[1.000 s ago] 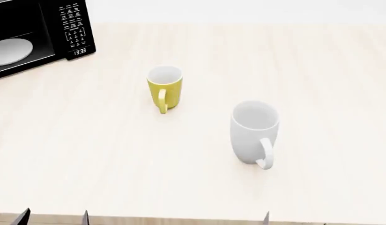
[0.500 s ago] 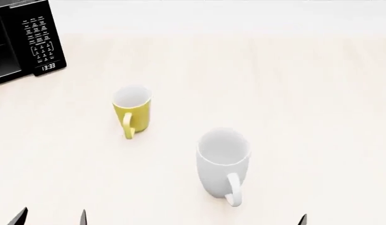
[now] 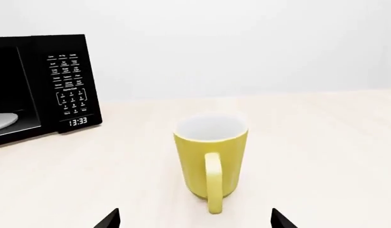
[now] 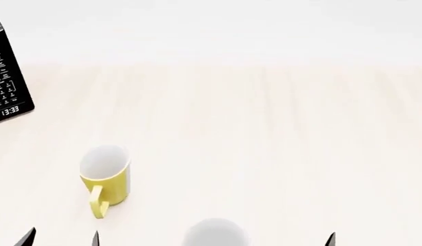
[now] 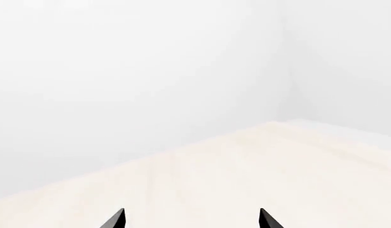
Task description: Put the yellow and white mug to the front of the white mug.
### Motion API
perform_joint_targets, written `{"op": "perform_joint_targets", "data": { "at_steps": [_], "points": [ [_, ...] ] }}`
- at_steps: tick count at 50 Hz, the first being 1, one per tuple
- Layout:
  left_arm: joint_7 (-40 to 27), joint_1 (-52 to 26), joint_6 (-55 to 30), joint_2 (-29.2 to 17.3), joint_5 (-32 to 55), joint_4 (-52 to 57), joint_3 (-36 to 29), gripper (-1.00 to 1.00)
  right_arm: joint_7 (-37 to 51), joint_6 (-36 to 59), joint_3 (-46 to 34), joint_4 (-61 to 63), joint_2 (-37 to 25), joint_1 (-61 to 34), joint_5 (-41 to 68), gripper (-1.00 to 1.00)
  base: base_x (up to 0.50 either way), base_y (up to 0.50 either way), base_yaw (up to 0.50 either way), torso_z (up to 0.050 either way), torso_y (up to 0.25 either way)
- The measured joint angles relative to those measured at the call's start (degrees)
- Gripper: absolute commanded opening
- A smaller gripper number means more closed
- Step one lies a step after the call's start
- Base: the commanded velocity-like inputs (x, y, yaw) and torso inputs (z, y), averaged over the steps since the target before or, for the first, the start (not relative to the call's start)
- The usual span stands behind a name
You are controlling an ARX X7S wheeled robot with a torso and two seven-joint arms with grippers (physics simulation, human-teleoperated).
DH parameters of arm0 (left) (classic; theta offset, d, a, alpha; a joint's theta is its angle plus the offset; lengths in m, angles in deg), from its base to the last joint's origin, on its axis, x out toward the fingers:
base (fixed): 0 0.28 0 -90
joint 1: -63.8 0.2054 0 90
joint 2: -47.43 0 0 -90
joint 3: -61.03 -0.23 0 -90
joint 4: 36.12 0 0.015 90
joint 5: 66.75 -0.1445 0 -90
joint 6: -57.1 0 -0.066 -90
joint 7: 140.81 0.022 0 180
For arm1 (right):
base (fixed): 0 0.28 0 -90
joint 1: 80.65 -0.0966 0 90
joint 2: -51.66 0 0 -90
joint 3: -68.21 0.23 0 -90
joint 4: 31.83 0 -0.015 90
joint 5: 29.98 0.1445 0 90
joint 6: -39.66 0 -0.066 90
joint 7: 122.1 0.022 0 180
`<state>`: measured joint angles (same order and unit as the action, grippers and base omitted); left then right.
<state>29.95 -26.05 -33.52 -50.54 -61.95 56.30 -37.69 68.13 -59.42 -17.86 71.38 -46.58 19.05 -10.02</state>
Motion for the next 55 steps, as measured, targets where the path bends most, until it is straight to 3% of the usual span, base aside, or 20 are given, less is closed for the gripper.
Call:
{"op": "perform_joint_targets", "data": {
  "at_steps": [30,55],
  "points": [
    [-1.17,-0.95,-0.57,-1.06,2.15,-1.18,-0.98,1.00,2.90,1.70,-1.73,-0.45,-1.18,-0.63,-0.06,1.00,0.06,-0.01,0.00,0.000,0.000],
    [-2.39,-6.58,-3.66,-0.79,2.46,-6.56,-2.90,1.00,4.05,1.49,-2.71,-0.73,-2.04,-0.78,0.41,1.00,0.00,0.00,0.00,0.000,0.000]
  ]
}}
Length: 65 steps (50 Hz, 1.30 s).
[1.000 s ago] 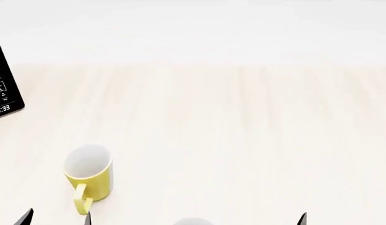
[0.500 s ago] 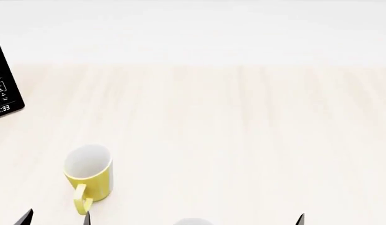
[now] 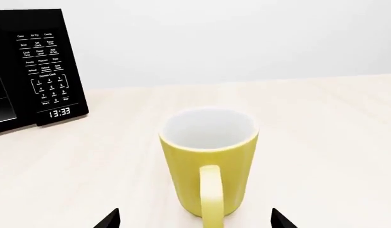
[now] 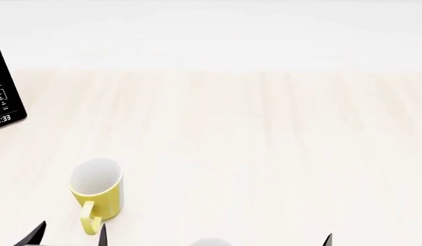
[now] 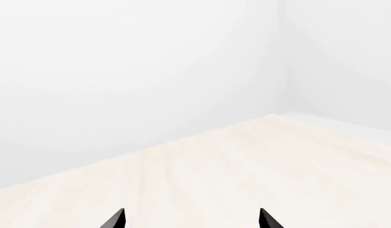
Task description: Put the yellow and white mug to the front of the white mug.
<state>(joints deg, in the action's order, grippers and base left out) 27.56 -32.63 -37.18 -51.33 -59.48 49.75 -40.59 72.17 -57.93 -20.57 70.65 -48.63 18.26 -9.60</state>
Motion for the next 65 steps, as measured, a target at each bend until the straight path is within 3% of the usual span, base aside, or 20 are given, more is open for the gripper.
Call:
{"op": "perform_joint_targets", "data": {
  "at_steps": [49,50,65],
  "points": [
    [-3.39,-8.41,-5.74,1.11,0.53,-8.97,-3.18,1.00,1.90,-0.70,-1.40,0.10,-1.48,0.22,0.94,1.00,0.00,0.00,0.00,0.000,0.000],
    [-3.23,-8.44,-5.69,1.15,0.87,-8.95,-3.12,-1.00,1.93,-0.72,-1.42,0.08,-1.50,0.21,0.96,1.00,0.00,0.00,0.00,0.000,0.000],
    [-0.26,-8.37,-4.27,1.55,7.02,-8.22,-1.45,-1.00,2.28,-0.90,-1.97,-0.42,-1.87,-0.06,1.10,1.00,0.00,0.00,0.00,0.000,0.000]
  ]
}}
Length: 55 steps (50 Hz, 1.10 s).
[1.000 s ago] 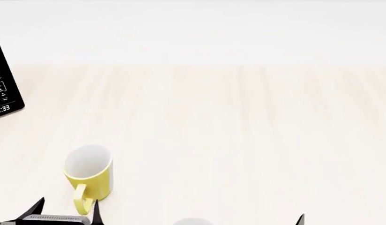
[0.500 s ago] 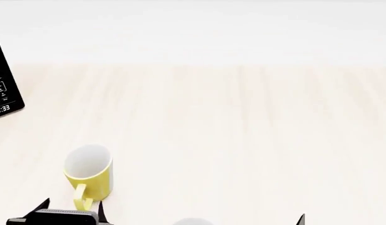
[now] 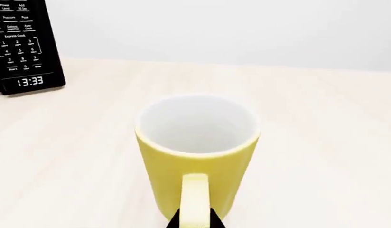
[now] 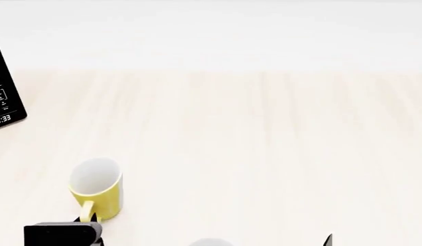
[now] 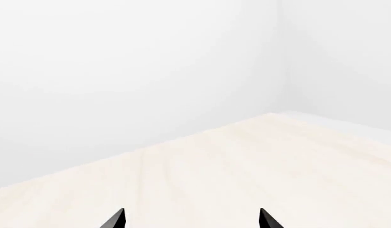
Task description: Put the yellow and white mug to the front of the white mug.
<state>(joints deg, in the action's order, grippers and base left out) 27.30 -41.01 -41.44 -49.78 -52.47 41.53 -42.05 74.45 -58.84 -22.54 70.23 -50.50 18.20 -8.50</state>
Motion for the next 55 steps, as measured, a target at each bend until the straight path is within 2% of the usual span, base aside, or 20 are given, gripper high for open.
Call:
{"op": "perform_joint_targets", "data": {
  "at_steps": [18,32,38,48,55],
  "points": [
    [1.68,-0.59,0.35,-1.19,2.15,-0.56,-0.21,-1.00,0.51,-0.15,-0.51,-0.10,-0.46,-0.07,0.27,1.00,0.00,0.00,0.00,0.000,0.000],
    [8.87,-6.07,1.55,-4.40,1.54,-3.46,-4.31,-1.00,0.83,-0.45,-0.71,-0.03,-0.83,0.04,0.67,1.00,0.00,0.00,0.00,0.000,0.000],
    [17.20,-10.01,2.64,-6.80,2.47,-5.48,-6.98,-1.00,0.94,-0.52,-0.89,-0.27,-0.94,-0.13,0.74,1.00,0.00,0.00,0.00,0.000,0.000],
    [38.42,-18.93,-2.41,-10.97,11.63,-9.03,-9.79,-1.00,1.18,-0.53,-1.16,-0.56,-1.15,-0.37,0.86,1.00,0.00,0.00,0.00,0.000,0.002],
    [47.85,-23.89,-4.27,-12.07,13.61,-13.06,-12.37,-1.00,1.36,-0.56,-1.32,-0.71,-1.29,-0.49,0.97,1.00,0.00,0.00,0.00,0.000,0.000]
  ]
}}
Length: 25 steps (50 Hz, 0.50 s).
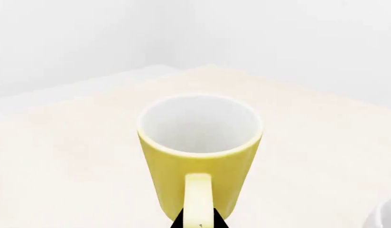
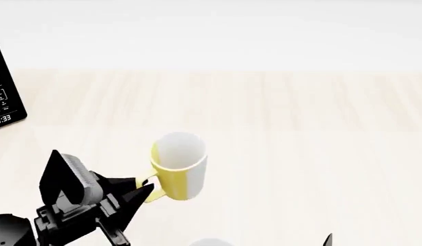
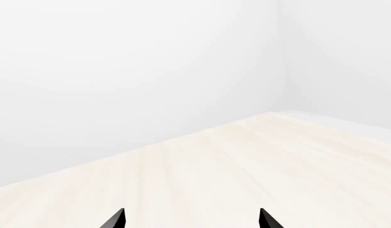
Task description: Put the yellow and white mug to the front of the white mug.
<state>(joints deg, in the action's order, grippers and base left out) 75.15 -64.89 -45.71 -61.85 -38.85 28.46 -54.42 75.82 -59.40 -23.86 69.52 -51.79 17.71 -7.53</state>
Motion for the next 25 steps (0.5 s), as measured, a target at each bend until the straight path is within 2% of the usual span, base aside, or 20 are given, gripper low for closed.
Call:
{"op": "perform_joint_targets", "data": {
  "at_steps": [9,25],
  "points": [
    [5.66,-3.84,-2.25,-1.10,2.74,-2.15,-0.31,-1.00,0.20,-0.08,-0.25,-0.15,-0.17,-0.08,0.07,1.00,0.00,0.00,0.00,0.000,0.000],
    [8.48,-6.14,-2.82,-0.45,4.95,-3.69,-0.11,-1.00,0.49,-0.28,-0.61,-0.28,-0.52,-0.12,0.32,1.00,0.00,0.00,0.00,0.000,0.000]
  ]
}}
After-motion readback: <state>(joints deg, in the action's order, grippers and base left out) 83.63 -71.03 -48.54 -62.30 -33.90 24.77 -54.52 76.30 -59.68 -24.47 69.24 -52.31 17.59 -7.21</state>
